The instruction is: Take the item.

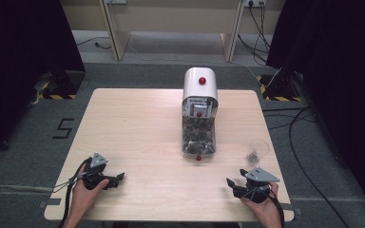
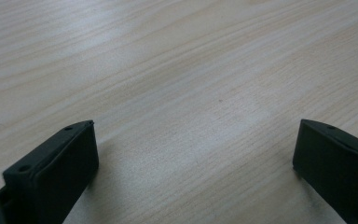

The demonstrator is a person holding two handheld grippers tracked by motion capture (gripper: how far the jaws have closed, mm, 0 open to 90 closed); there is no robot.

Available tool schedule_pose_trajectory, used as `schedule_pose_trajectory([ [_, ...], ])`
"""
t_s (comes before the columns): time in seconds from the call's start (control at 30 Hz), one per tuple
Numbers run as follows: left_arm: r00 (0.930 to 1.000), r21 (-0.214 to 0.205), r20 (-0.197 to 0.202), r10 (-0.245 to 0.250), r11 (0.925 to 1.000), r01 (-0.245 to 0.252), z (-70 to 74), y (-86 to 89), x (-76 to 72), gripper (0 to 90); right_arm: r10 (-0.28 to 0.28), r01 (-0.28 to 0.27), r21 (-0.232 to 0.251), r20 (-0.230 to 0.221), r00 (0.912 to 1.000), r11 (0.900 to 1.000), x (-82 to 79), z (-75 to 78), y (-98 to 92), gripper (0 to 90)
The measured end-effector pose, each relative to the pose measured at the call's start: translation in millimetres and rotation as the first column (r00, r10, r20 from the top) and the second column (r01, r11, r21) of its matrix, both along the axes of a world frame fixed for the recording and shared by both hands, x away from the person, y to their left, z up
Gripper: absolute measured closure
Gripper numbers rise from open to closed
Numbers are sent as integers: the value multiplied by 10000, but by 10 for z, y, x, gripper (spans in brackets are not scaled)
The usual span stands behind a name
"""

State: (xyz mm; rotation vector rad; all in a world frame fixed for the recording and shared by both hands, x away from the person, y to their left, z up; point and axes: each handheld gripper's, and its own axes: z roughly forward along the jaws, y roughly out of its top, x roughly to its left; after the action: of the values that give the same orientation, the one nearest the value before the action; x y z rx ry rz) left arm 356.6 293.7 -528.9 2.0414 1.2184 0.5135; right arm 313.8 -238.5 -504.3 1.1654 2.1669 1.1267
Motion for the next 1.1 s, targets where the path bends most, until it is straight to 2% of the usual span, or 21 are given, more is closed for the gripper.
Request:
schedule_pose_trajectory([
  [0.37, 10000, 2, -1, 0, 10000, 0, 0, 0, 0, 0, -126, 126, 16, -20, 9999, 9999, -94, -35, -102, 335],
  [0.8, 10000, 1, 0, 1, 10000, -1, 0, 0, 0, 0, -181, 181, -24, -22, 9998, 9998, -171, -54, -121, 306],
  [1.1, 10000, 3, 1, -1, 10000, 1, 0, 0, 0, 0, -422, 422, -11, -74, 9991, 9991, -226, -91, -179, 295],
])
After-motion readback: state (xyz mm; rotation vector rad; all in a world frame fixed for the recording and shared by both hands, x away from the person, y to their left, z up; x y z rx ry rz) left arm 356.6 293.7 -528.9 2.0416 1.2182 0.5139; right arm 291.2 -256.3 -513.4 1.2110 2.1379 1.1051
